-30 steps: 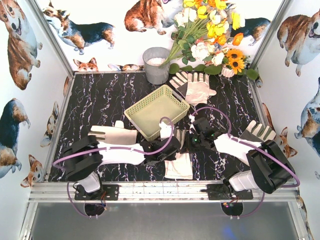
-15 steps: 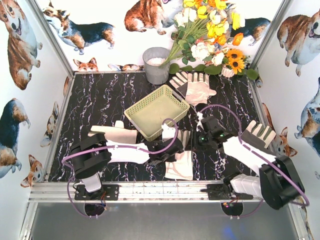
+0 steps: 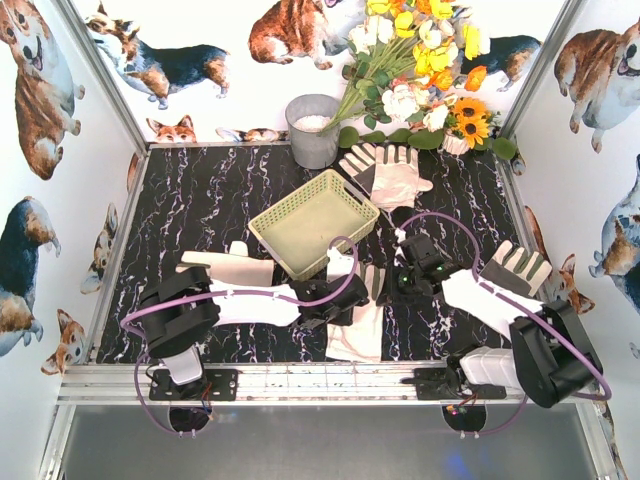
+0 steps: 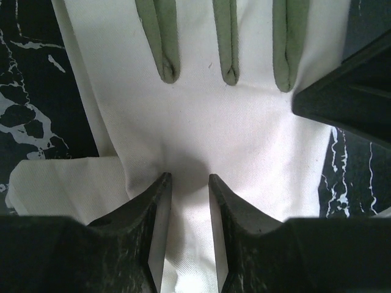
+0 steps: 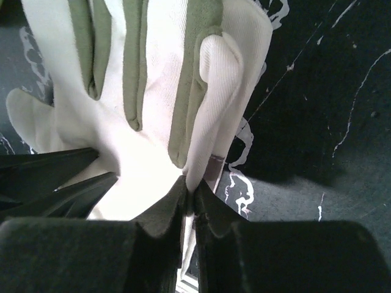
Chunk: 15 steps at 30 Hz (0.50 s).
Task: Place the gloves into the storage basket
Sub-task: Pair the glove with the glove.
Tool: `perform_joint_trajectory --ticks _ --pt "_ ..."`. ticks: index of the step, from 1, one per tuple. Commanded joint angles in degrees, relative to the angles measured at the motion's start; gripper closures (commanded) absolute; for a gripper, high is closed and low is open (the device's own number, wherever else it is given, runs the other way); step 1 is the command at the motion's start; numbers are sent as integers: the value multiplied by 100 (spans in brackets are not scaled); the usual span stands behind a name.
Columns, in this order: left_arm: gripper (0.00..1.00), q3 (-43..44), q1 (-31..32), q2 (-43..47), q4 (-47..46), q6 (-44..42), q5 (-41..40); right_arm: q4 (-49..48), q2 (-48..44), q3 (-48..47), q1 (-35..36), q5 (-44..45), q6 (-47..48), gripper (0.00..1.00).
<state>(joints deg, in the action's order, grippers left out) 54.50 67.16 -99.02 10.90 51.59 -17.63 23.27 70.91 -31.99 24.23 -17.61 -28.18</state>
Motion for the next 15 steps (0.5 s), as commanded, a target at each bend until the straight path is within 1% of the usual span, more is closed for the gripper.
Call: perform_joint_trajectory --ticks 1,4,6,12,14,15 --pt "73 -86 -1 306 353 -125 142 -71 147 0 -23 236 59 93" --pt "72 -244 39 402 252 -114 292 -94 239 -9 -23 240 46 94" --pt "72 -310 98 673 265 -110 348 -115 271 -9 -23 249 41 94" --pt "72 -583 157 1135 457 170 298 -143 291 -31 -23 225 24 94" --pt "70 -712 158 1369 476 337 250 -135 276 -48 -21 195 15 92" --pt "69 -771 158 1458 513 424 223 -115 260 -71 -23 171 15 88"
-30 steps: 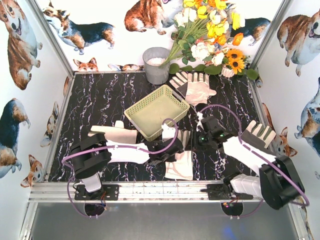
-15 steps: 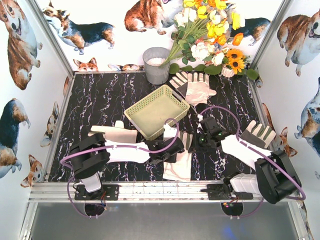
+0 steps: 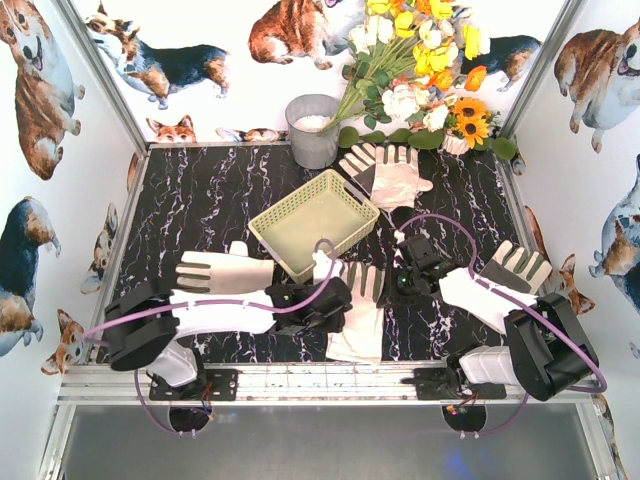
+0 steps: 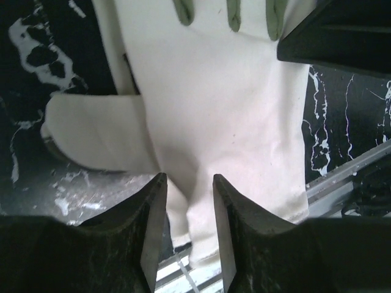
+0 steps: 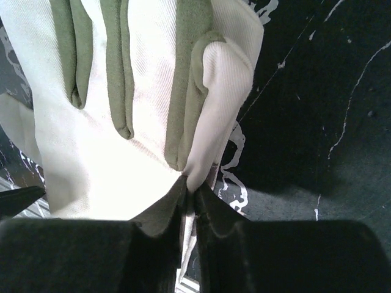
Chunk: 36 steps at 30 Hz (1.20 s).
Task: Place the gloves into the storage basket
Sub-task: Pair the glove with the glove, then pick up the glove from the center of the board.
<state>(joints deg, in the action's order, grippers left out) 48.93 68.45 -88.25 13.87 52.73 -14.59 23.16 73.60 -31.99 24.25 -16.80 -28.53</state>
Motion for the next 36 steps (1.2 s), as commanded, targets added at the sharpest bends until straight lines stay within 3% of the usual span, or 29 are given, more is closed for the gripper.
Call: perform_joint_trajectory --ticks 1,7,11,12,17,22,29,36 --pt "66 -233 22 472 265 383 -103 -67 -35 -108 -26 63 62 84" --pt "51 -278 -275 794 722 839 -56 345 -521 -463 -34 -122 249 55" --pt "43 -486 -594 977 600 923 130 866 -996 -695 -64 -157 384 33" --pt "42 -512 -681 1017 493 931 215 1004 -1170 -710 -73 -144 406 31" --pt "36 -1152 -1079 1159 -21 945 550 1440 -1714 -497 -118 -180 469 30" --pt "31 -1657 -1496 1191 -858 895 1060 1043 -1958 37 -122 -611 328 32" --pt "30 -1885 -1830 836 -1656 796 1509 854 -1413 77 -122 -849 351 41" --pt "40 -1849 -1852 520 -1956 826 1661 810 -354 -95 -130 -1090 518 57"
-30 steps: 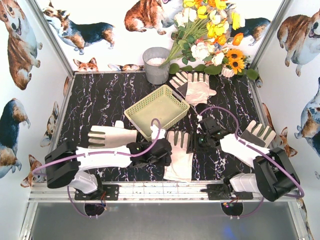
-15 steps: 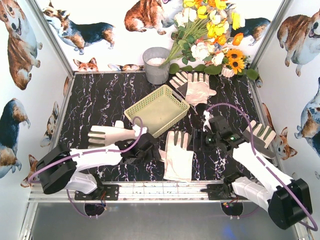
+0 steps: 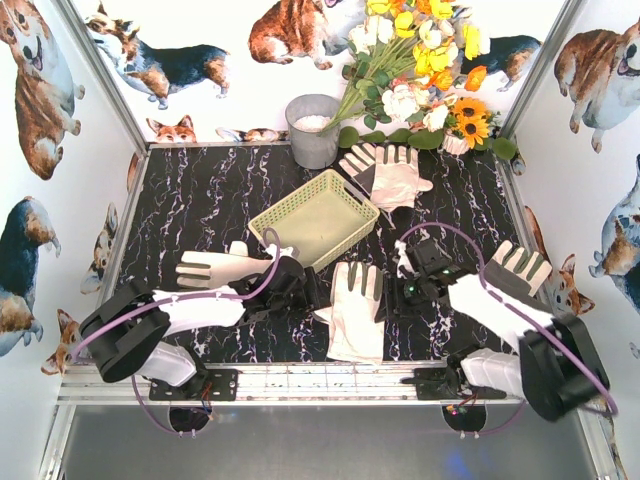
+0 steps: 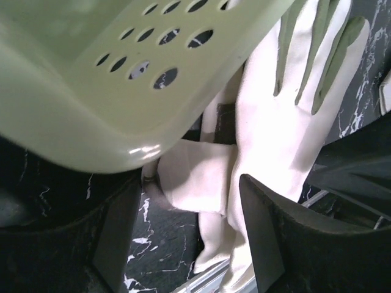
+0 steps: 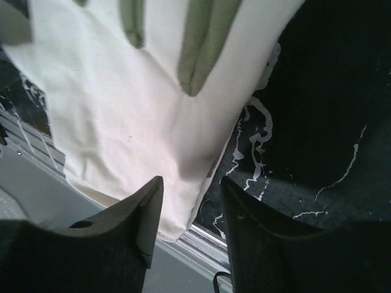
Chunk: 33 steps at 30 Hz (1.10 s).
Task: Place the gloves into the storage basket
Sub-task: Pick up the glove from the center of the board.
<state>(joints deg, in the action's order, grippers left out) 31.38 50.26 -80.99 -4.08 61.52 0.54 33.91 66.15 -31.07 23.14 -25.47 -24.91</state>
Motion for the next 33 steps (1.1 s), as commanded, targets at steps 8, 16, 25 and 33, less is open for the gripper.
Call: perform_joint_trajectory --ticks 8,16,25,33 --pt "53 -133 -33 -284 -249 -32 216 -371 782 -189 -19 -100 170 66" --pt "61 -108 -18 -398 -702 -135 555 -463 862 -138 -20 -62 170 67" --pt "64 -271 94 -514 -1489 -102 784 -529 939 -128 -20 -124 188 67" --pt "62 60 168 -929 -1415 -149 773 -579 958 -111 -20 -170 178 67"
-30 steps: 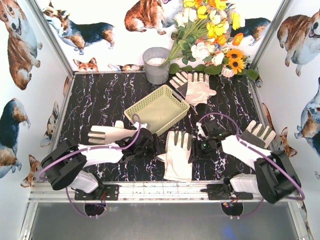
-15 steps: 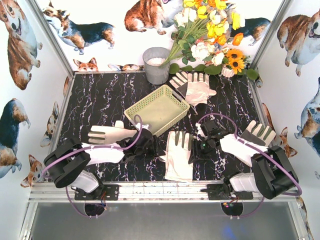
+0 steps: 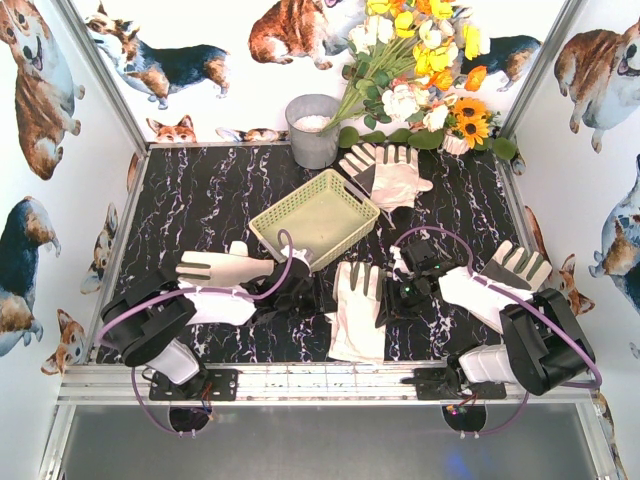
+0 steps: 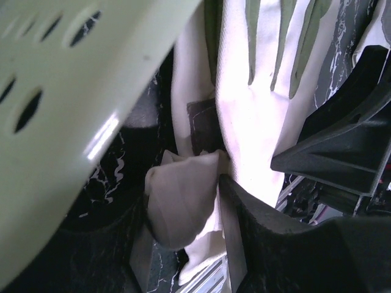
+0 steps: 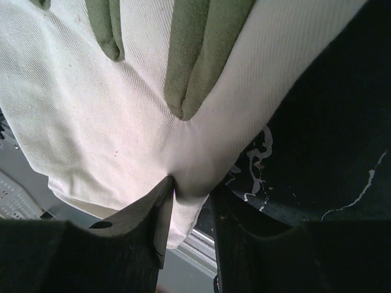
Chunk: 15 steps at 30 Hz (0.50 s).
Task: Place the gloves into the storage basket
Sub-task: Pick up the glove from the center of the board.
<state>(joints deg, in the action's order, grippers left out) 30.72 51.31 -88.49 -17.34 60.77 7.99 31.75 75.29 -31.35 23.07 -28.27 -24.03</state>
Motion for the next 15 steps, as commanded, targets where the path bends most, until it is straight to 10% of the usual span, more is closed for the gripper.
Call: perform_joint_trajectory --ticks 1,15 --pt "61 125 63 -186 -116 -64 8 -355 32 -82 -13 116 92 67" --pt "43 -316 126 227 -622 9 -207 -353 -5 -64 -13 100 104 67"
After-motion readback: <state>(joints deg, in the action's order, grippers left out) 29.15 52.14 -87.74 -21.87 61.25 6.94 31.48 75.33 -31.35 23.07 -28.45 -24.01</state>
